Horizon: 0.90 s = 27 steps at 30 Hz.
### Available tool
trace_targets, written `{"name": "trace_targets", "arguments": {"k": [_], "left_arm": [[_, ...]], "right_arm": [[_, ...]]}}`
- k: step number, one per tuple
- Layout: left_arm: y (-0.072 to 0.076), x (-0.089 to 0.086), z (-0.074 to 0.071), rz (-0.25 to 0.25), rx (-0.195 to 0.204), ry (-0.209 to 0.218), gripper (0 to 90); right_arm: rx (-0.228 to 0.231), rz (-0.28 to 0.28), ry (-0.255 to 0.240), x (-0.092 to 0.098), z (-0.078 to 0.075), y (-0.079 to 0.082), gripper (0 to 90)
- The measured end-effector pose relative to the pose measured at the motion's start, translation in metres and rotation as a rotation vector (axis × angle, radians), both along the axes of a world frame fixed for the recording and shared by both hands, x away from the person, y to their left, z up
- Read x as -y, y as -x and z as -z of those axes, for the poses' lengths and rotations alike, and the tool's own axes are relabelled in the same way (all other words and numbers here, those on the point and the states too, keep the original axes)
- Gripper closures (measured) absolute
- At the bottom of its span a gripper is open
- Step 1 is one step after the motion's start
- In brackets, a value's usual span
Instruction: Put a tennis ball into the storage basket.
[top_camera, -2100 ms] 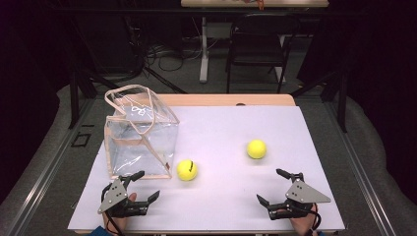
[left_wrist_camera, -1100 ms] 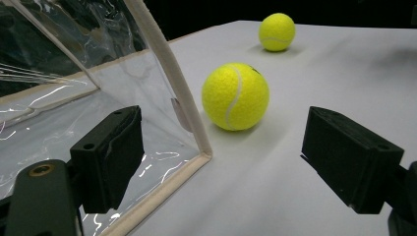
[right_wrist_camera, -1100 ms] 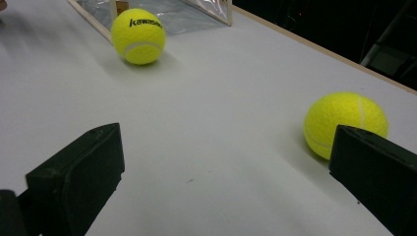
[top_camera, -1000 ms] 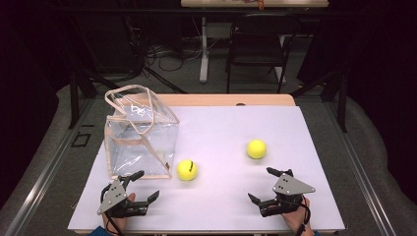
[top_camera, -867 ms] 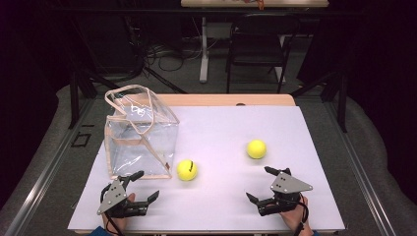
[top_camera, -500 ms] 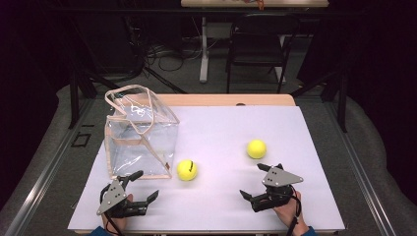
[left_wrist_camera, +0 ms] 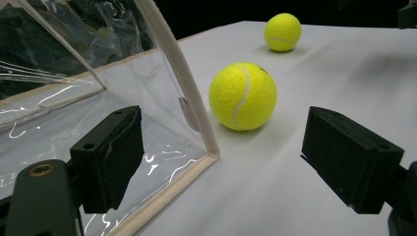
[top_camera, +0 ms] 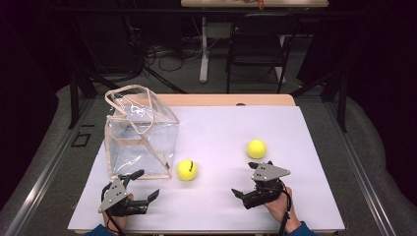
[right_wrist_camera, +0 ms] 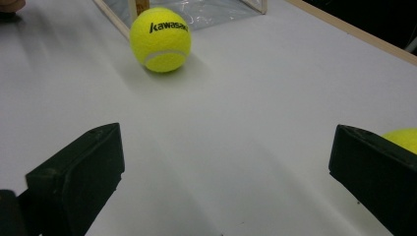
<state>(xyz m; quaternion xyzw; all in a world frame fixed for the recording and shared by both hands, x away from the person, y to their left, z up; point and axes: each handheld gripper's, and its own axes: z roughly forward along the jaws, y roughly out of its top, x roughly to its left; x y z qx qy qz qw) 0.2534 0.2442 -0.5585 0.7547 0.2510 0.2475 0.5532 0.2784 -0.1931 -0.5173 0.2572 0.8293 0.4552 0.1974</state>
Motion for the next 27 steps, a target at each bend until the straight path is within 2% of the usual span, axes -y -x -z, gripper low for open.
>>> {"name": "trace_targets", "arguments": {"k": [15,27], "left_arm": [[0.004,0.001,-0.003,-0.003,0.017,0.004,15.7],[0.005,0.000,-0.004,0.000,0.023,0.004,15.8]], "right_arm": [[-0.040,-0.016,0.001,-0.018,-0.003,-0.011,0.0],[-0.074,-0.043,0.028,-0.032,-0.001,-0.020,0.0]]}}
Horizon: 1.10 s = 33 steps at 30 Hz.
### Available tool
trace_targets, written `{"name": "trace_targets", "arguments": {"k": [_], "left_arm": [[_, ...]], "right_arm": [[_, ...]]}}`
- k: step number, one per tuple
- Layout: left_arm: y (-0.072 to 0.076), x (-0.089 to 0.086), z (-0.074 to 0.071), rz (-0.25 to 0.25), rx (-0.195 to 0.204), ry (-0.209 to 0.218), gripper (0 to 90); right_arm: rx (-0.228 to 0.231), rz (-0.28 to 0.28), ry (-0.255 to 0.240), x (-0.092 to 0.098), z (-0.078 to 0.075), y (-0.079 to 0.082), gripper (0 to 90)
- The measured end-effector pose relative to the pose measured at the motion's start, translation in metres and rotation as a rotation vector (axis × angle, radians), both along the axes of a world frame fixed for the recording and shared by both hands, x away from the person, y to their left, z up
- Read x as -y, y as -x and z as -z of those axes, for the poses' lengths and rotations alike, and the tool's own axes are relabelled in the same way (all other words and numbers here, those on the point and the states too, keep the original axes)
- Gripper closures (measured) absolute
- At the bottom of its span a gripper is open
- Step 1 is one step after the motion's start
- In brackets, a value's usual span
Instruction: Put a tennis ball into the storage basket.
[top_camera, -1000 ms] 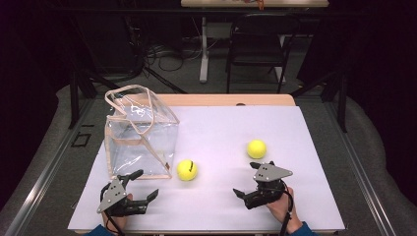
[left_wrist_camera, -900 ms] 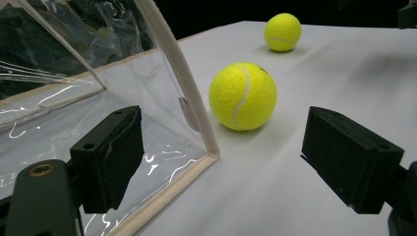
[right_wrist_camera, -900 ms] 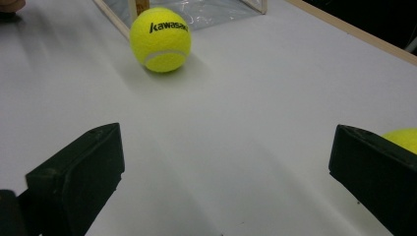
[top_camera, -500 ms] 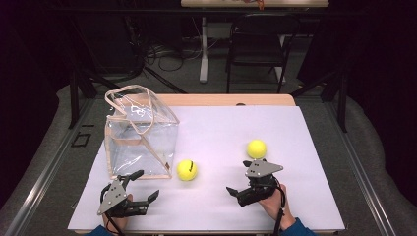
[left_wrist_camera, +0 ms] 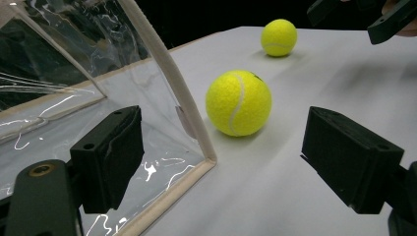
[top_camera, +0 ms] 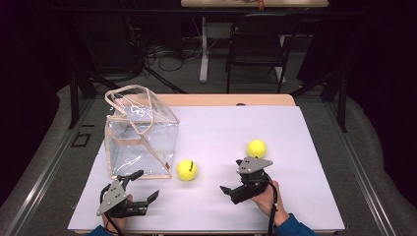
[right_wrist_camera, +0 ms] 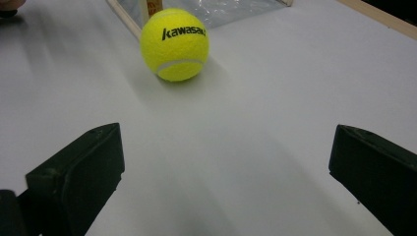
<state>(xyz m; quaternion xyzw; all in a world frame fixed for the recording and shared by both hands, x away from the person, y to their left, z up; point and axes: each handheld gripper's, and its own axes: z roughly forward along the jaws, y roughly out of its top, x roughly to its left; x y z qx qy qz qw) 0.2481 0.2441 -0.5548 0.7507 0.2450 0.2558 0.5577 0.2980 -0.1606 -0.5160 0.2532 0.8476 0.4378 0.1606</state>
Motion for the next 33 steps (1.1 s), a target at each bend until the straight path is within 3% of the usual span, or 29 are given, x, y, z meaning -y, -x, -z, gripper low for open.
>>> {"name": "trace_targets", "arguments": {"k": [19,33], "left_arm": [[0.002,0.000,-0.001,-0.008,0.000,-0.005,15.8],[0.003,-0.001,-0.002,-0.007,0.007,-0.002,15.7]], "right_arm": [[-0.062,-0.056,0.047,-0.025,-0.002,-0.024,0.0],[-0.072,-0.092,0.069,-0.042,-0.006,-0.037,0.0]]}}
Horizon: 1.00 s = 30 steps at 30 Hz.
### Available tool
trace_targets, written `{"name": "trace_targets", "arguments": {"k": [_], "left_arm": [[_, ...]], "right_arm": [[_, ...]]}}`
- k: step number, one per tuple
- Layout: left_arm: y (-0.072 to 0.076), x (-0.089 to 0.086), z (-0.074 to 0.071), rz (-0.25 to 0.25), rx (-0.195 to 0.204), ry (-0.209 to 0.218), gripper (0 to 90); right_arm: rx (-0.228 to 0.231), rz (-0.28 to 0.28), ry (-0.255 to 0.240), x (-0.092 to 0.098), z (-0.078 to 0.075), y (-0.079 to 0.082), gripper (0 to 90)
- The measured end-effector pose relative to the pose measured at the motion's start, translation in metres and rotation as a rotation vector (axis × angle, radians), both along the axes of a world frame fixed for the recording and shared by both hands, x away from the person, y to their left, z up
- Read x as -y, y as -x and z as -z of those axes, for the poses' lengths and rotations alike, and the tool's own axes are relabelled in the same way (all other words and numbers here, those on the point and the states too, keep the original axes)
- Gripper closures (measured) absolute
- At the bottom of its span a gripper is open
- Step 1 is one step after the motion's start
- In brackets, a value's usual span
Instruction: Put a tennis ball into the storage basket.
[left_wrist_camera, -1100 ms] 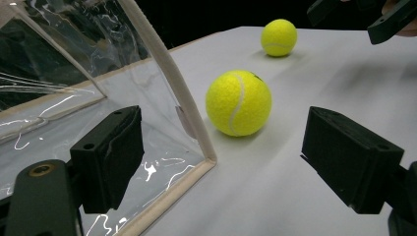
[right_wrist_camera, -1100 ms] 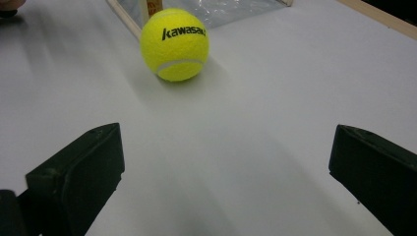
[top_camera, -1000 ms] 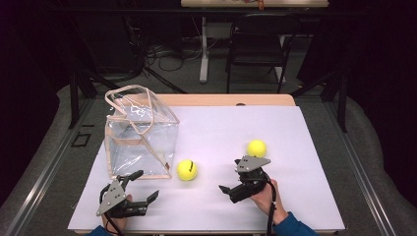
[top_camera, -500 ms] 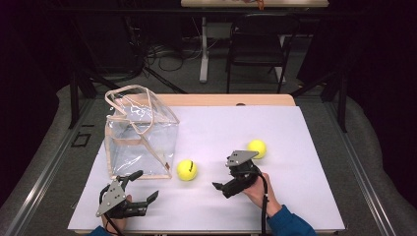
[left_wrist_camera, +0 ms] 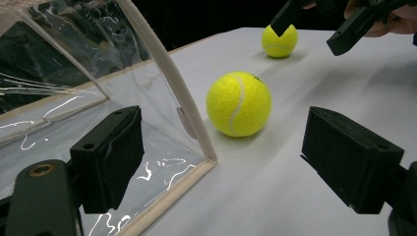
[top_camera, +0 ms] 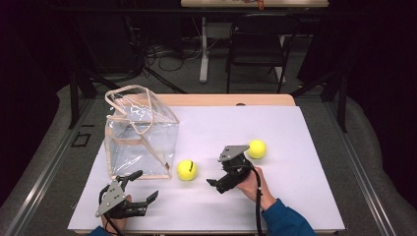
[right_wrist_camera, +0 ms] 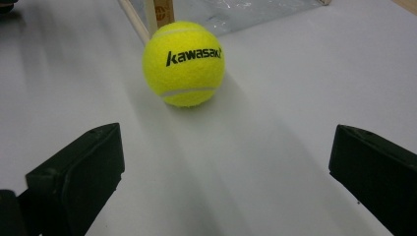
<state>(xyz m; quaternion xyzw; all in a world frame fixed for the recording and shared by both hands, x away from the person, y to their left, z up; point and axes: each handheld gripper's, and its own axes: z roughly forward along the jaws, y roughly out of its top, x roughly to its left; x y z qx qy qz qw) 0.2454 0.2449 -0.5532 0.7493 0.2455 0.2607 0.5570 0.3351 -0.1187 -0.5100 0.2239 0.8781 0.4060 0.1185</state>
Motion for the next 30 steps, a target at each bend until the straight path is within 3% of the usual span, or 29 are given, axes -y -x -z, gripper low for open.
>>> {"name": "trace_targets", "arguments": {"k": [30], "left_arm": [[0.001,-0.001,-0.001,-0.001,0.001,0.001,15.7]], "right_arm": [[-0.013,-0.078,0.058,-0.047,0.000,-0.017,0.0]]}}
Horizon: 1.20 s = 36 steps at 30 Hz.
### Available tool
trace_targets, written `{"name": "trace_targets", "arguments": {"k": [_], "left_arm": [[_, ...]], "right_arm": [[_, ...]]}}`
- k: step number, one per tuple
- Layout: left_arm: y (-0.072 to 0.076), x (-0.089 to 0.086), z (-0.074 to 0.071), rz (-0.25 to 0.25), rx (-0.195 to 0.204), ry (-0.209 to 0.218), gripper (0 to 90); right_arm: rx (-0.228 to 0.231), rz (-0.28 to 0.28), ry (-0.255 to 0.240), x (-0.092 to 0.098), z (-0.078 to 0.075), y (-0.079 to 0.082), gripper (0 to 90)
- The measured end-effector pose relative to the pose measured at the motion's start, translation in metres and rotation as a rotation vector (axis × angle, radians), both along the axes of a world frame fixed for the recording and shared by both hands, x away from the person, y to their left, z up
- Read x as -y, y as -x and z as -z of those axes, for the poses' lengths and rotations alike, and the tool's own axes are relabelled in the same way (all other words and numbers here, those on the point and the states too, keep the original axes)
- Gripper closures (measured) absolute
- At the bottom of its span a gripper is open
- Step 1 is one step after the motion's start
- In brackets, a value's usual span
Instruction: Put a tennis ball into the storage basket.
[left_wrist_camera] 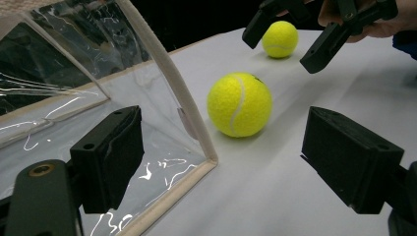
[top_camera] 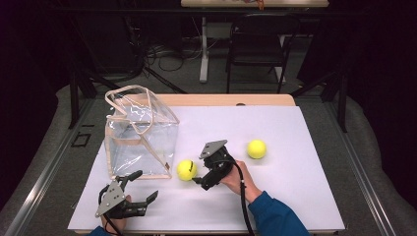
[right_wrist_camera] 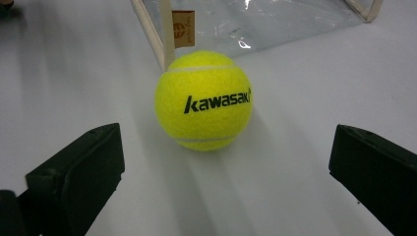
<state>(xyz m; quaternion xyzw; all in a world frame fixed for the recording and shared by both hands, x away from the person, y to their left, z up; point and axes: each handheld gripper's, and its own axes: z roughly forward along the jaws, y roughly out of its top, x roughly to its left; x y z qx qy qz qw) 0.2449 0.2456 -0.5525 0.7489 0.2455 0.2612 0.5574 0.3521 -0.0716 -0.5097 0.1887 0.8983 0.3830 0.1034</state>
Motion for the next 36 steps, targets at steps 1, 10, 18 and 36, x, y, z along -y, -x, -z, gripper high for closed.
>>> {"name": "trace_targets", "arguments": {"k": [1,10,18,36], "left_arm": [[0.000,0.000,0.000,-0.001,0.000,0.000,15.7],[0.000,0.000,0.000,0.001,0.003,0.001,15.7],[0.000,0.001,0.000,0.005,0.001,0.006,15.8],[0.000,0.000,-0.001,0.007,0.003,0.007,15.7]], "right_arm": [[-0.004,0.002,0.000,-0.002,0.000,0.000,0.0],[-0.019,-0.015,0.014,-0.014,0.008,-0.005,0.0],[-0.036,-0.006,0.004,-0.020,0.012,-0.011,0.0],[-0.073,-0.026,0.039,-0.049,0.027,-0.019,0.0]]}}
